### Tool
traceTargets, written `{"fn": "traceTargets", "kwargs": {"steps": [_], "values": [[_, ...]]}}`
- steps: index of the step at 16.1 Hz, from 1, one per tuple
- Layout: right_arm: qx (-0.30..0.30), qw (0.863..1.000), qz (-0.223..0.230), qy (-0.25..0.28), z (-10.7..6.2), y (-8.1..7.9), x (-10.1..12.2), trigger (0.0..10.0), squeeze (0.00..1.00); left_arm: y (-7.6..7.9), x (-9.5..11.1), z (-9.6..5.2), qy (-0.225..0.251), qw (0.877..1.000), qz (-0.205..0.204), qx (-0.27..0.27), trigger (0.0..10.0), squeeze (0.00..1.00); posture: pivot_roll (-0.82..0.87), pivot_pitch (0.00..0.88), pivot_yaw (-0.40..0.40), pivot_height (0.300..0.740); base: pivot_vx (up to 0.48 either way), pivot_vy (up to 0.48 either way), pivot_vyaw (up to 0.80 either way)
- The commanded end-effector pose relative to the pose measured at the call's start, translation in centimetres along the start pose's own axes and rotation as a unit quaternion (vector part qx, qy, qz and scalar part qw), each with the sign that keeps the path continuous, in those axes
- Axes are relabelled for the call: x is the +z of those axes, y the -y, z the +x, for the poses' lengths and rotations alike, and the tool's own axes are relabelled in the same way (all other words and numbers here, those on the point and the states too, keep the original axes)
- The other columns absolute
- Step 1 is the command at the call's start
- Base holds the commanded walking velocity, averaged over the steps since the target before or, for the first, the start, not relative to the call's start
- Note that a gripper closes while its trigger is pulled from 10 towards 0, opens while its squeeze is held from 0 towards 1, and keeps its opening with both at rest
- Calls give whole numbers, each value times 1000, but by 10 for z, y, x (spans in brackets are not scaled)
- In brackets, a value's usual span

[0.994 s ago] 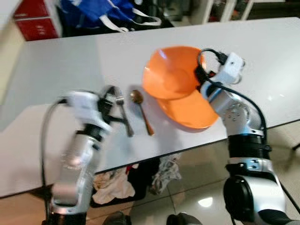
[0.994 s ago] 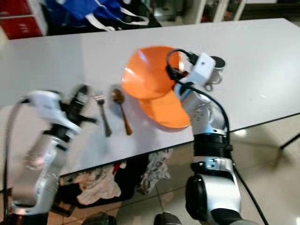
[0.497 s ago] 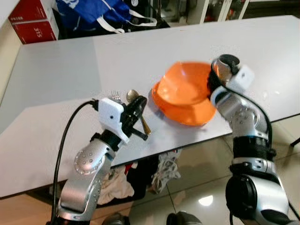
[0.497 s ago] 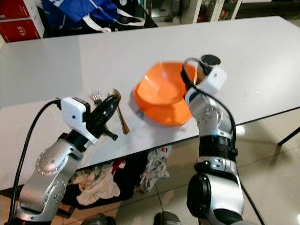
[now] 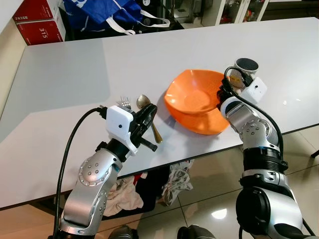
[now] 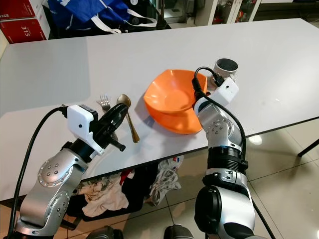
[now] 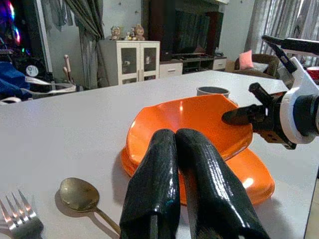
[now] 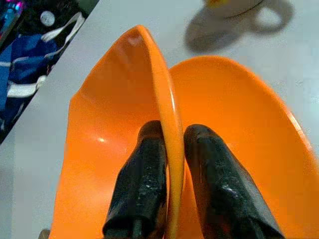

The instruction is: Setting the table

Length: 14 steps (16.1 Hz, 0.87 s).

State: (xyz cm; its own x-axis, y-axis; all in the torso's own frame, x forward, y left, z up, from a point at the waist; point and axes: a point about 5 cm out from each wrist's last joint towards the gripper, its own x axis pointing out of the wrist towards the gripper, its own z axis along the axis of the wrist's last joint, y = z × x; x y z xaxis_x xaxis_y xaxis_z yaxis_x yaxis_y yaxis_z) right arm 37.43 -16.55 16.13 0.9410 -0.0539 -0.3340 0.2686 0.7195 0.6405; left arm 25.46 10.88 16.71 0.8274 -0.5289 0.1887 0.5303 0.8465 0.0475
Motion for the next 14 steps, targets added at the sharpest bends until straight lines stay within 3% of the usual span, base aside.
{"fn": "traceTargets", "kwargs": {"steps": [1,5,10,12,14], "values": [[-19,1000,6,19,0,6,8,10000,1000,3,1,-1,-3,1000,7,-7,10000,0,-54,84,6,740,0,0,0],[-34,999,3,29,-2,10,13,10000,1000,5,1,-1,-2,1000,5,-7,10000,0,-58,89,8,740,0,0,0],[-56,998,-34,-6,-1,15,3,10000,1000,5,1,-1,-3,1000,5,-5,10000,0,-56,92,9,740,0,0,0],[-76,995,-68,17,-3,18,11,10000,1000,5,2,-1,-2,1000,5,-5,10000,0,-60,94,11,740,0,0,0],[-69,989,-97,86,-8,12,32,10000,1000,5,3,0,2,1000,1,-6,10000,0,-59,93,10,740,0,0,0]]}}
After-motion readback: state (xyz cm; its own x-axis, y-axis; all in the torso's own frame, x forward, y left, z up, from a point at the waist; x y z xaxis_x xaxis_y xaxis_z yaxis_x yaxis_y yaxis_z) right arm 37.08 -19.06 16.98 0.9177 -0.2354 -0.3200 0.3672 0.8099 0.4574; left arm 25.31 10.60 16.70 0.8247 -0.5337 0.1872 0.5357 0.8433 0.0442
